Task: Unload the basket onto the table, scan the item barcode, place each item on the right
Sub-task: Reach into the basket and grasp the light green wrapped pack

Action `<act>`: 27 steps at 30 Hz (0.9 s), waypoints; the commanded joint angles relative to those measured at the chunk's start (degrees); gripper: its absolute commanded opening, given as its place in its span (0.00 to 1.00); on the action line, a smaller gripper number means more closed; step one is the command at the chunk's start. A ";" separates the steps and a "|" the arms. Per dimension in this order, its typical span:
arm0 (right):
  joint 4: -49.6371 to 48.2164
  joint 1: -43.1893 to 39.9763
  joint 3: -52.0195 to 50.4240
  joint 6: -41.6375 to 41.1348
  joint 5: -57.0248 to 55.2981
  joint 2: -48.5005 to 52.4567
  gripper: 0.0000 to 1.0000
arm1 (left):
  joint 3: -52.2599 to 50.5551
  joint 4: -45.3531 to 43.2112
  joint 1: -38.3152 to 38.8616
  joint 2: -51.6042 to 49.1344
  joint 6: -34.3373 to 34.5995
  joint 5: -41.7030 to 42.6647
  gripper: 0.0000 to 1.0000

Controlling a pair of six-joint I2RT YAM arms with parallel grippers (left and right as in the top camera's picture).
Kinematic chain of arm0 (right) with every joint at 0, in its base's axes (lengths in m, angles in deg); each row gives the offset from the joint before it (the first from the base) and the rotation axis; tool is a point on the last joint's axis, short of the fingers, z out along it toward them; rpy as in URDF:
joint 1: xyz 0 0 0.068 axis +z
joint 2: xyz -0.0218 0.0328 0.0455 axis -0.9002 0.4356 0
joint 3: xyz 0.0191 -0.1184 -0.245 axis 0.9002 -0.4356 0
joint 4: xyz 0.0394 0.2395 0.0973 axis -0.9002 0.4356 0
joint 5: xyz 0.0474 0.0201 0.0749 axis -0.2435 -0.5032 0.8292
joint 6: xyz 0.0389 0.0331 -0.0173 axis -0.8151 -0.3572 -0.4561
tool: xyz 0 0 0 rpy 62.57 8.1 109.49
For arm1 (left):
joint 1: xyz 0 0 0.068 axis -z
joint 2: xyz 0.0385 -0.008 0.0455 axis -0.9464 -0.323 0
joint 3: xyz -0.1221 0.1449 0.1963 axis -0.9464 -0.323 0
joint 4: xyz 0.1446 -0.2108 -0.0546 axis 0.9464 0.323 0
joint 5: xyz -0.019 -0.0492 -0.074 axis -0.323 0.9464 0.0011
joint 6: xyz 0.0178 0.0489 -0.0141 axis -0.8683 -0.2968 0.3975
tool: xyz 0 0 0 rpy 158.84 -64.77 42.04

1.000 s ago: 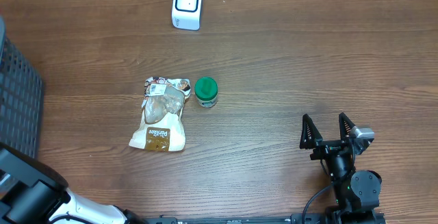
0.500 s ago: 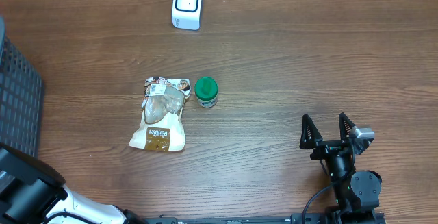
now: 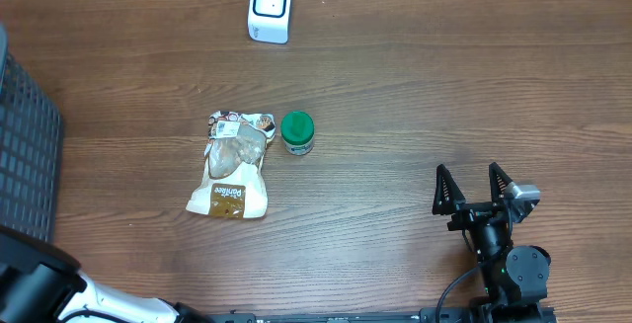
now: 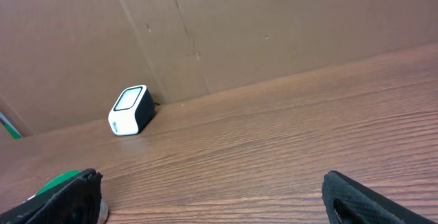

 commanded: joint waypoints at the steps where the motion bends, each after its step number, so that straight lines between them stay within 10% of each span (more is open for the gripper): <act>1: -0.35 0.31 -0.61 0.22 -0.42 -0.46 1.00 | 0.66 0.26 -0.98 -4.15 -3.43 -0.70 0.84; 19: -0.35 0.31 -0.61 0.22 -0.42 -0.46 1.00 | 0.66 -5.40 -0.83 -13.99 -9.22 -2.01 0.76; 27: -0.35 0.31 -0.61 0.22 -0.42 -0.46 1.00 | 0.66 -2.75 -0.83 -14.84 -9.20 -1.99 0.34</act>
